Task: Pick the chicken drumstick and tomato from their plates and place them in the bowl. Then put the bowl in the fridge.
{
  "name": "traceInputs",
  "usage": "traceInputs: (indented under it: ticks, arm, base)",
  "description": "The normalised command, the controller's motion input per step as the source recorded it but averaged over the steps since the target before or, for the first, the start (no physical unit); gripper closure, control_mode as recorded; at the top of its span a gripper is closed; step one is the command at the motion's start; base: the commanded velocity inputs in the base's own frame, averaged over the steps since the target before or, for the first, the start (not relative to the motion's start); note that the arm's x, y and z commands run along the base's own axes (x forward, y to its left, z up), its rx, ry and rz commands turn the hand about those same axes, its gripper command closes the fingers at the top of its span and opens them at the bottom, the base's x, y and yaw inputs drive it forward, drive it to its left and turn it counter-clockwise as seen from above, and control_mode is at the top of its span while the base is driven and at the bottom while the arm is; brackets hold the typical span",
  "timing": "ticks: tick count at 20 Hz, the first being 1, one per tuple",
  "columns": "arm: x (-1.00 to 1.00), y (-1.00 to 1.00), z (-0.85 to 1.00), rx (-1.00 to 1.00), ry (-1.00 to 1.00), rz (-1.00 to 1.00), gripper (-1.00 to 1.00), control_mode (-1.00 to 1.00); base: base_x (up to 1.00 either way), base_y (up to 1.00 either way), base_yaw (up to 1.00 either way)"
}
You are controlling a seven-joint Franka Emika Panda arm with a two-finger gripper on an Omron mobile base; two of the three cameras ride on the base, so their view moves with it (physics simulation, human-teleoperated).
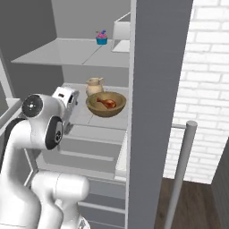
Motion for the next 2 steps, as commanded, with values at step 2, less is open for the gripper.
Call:
traceInputs:
  ticks: [2]
  arm:
    - [-0.82,0.06,0.24,0.0,-0.05,0.03,-1.0,-1.0]
  base:
    - [0.0,0.0,0.0]
